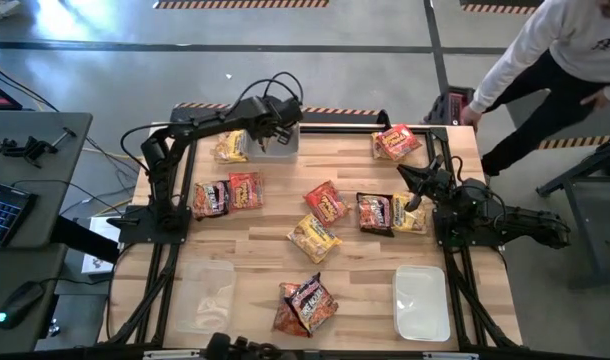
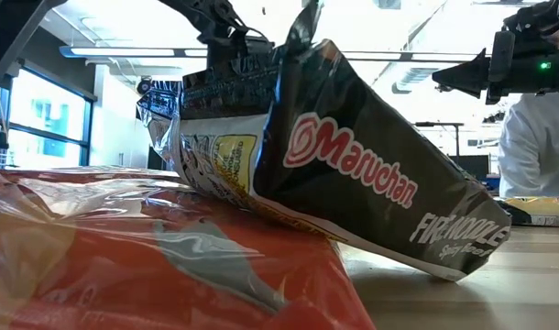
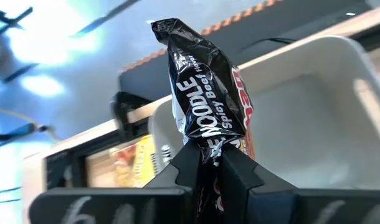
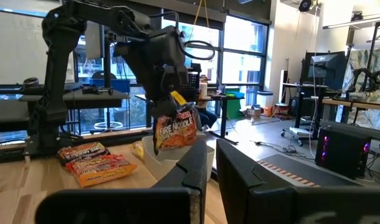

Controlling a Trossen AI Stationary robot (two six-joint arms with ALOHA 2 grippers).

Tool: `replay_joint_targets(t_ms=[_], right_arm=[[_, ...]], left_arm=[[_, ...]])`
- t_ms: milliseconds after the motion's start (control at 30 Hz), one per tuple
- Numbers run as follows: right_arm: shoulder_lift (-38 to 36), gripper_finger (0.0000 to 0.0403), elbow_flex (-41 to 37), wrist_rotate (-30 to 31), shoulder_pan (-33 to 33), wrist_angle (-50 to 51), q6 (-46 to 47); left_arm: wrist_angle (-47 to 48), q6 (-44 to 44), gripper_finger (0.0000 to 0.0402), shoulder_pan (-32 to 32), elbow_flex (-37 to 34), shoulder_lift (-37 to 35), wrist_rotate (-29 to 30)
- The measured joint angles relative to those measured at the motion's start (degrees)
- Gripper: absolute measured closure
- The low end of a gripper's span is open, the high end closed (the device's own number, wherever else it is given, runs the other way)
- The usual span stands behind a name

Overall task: Sort Maruchan noodles
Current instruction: Put the middle black noodle pack into the gray bin

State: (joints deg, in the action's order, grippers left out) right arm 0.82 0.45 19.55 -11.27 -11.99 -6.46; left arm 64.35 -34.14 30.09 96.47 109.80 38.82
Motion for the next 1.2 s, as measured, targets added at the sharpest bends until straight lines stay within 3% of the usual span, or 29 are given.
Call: replay_joint_targets(t_ms=[167,533,833,1200], right_arm=[[0.0,0.0379,0.0,-0.3,0.0,-0.1,0.0],[0.0,0.0379,0.0,-0.7,0.0,-1.0,0.0],[0.0,0.0379,0.0,-0.7,0.0,-1.0,0.0],[0.0,0.0379,0.0,-0.7,0.0,-1.0,0.0]], left_arm=[[4.3,-3.6,0.0378,-0.1,-0.6,0.0,3.9],[-6.7,-2.4,0.038,3.2,-11.4,0.1,0.1],[-8.5,-2.2,0.0378,4.0,-13.3,0.0,0.5],[-8.8,-1.2,0.03,4.1,-13.3,0.0,-1.2]])
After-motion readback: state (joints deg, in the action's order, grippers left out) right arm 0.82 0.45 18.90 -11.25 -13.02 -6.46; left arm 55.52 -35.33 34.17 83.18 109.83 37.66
